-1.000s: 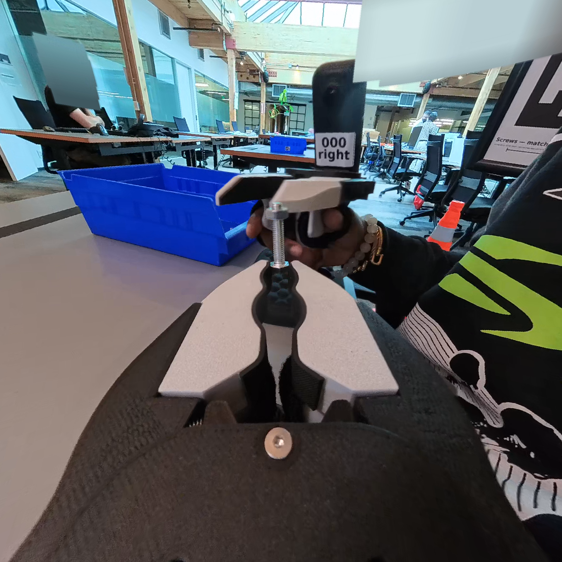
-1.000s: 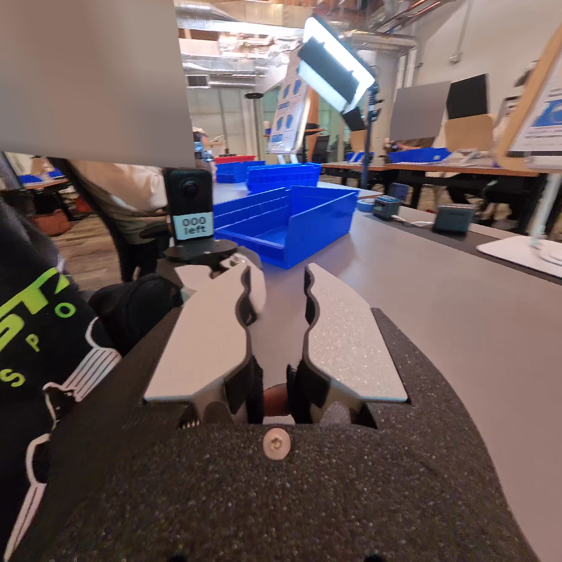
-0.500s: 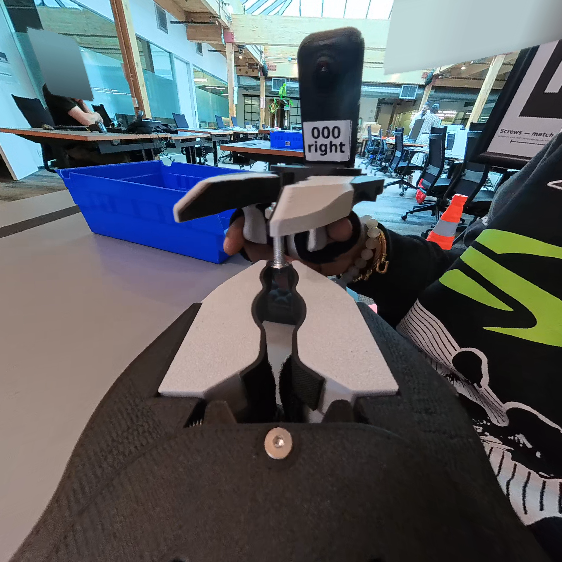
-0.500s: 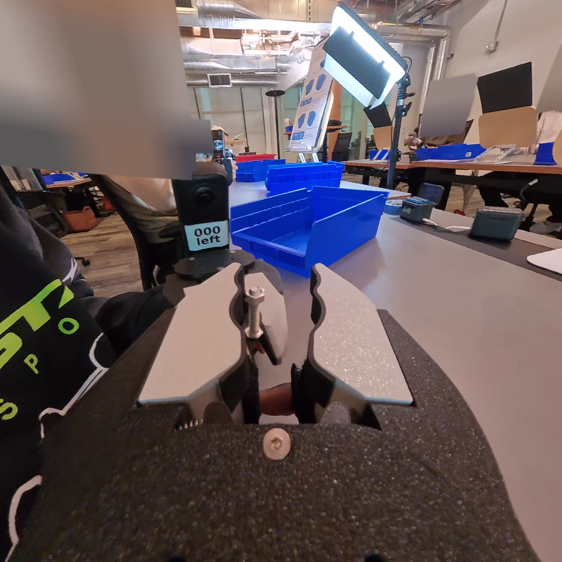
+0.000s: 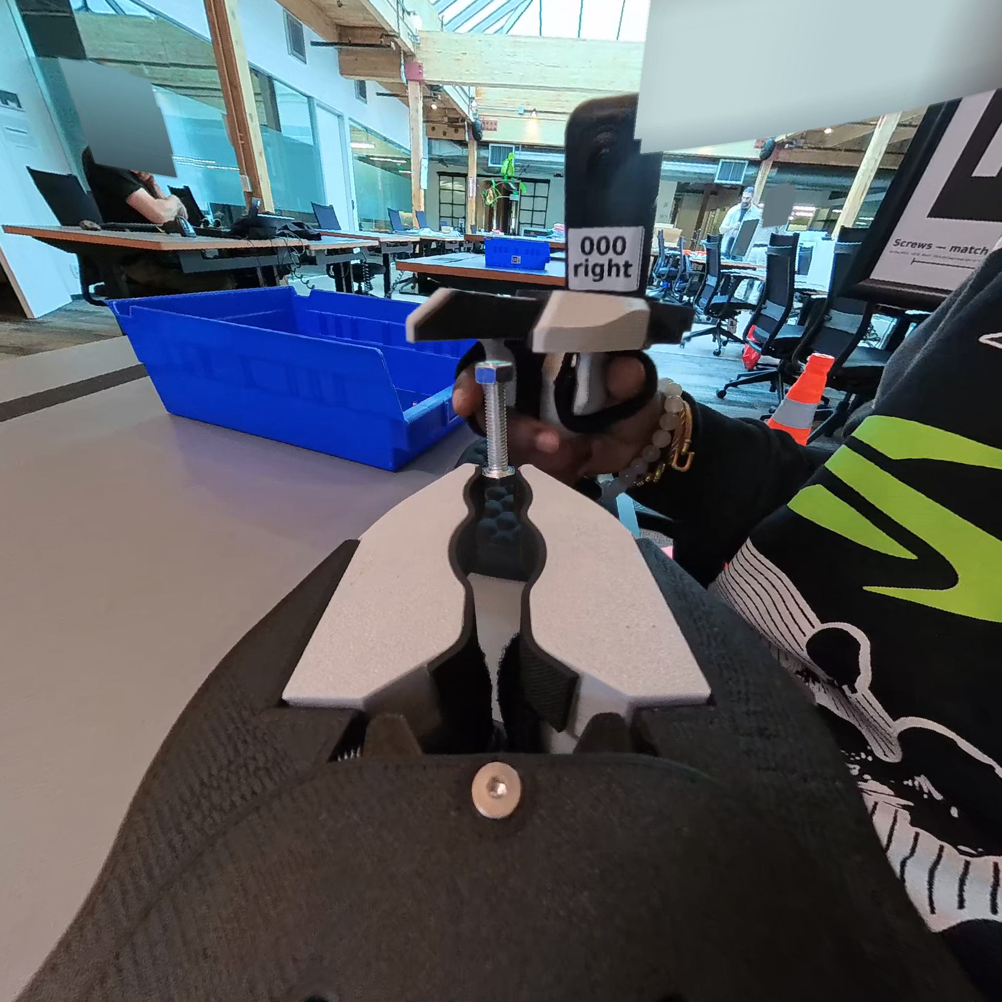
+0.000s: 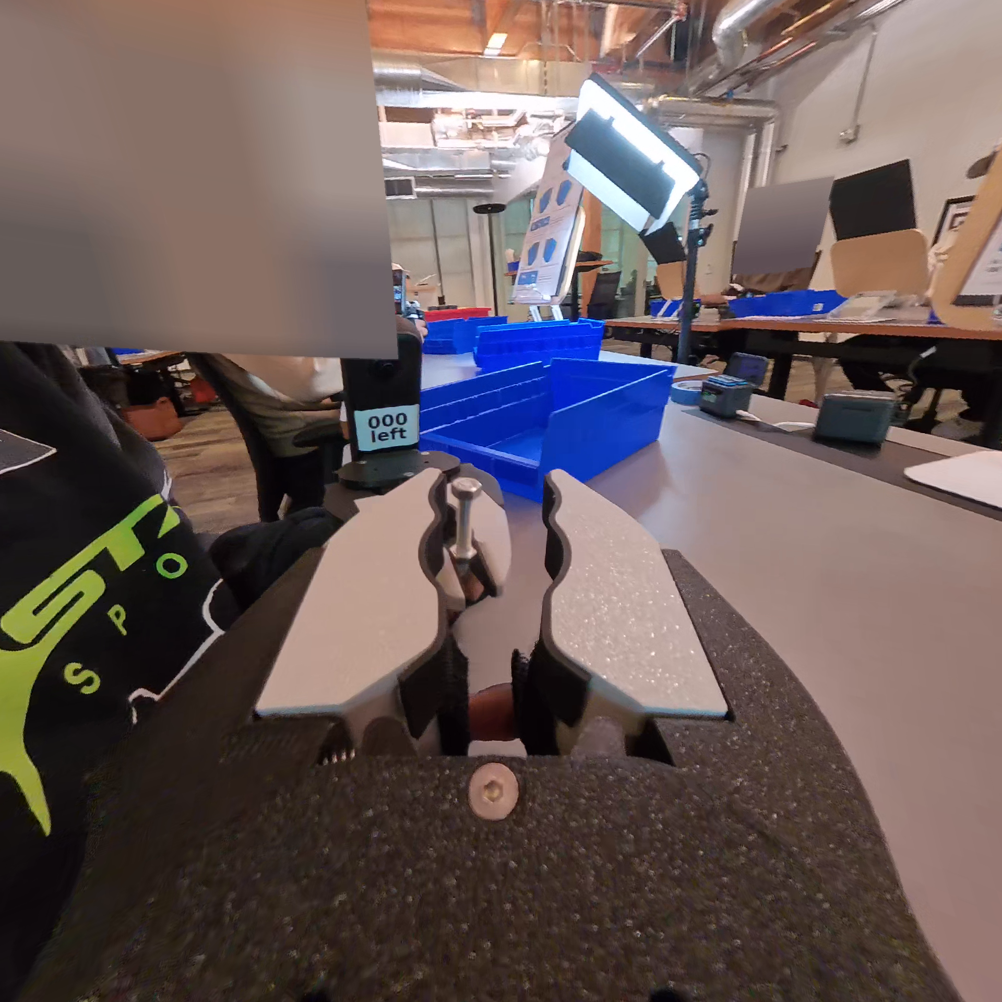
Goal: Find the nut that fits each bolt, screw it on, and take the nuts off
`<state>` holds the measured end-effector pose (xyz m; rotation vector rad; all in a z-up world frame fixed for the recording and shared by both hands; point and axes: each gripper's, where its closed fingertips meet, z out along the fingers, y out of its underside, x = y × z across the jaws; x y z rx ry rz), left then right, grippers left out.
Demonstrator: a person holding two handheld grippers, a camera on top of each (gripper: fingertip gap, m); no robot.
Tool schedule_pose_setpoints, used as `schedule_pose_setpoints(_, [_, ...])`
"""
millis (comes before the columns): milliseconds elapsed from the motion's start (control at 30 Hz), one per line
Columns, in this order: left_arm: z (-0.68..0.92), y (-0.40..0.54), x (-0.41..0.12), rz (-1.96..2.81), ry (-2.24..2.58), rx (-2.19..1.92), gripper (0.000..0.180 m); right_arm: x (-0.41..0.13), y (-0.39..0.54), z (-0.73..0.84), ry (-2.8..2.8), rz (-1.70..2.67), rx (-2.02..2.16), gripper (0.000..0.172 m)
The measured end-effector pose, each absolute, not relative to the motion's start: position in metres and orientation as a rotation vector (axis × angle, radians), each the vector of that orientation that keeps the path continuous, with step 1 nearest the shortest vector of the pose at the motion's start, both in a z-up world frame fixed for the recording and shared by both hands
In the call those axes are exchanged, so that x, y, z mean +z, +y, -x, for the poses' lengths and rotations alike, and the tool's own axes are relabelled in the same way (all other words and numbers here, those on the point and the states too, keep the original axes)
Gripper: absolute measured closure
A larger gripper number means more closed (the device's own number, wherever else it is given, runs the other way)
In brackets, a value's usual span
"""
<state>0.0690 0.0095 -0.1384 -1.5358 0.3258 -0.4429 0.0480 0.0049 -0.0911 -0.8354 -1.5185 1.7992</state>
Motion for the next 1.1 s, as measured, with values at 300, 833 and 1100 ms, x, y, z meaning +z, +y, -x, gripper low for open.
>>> schedule_pose_setpoints(300, [-0.07,0.009,-0.138,1.535,0.333,-0.439,0.171,-0.099,-0.011,-0.03,-1.585,0.844,1.742,0.137])
schedule_pose_setpoints(833, [-0.069,0.01,-0.138,1.536,0.328,-0.438,0.171,-0.091,-0.011,-0.036,-1.543,0.824,1.804,0.137])
schedule_pose_setpoints(1100, [-0.069,0.009,-0.137,1.531,0.326,-0.443,0.17,-0.096,-0.001,-0.038,-1.548,0.852,1.764,0.136])
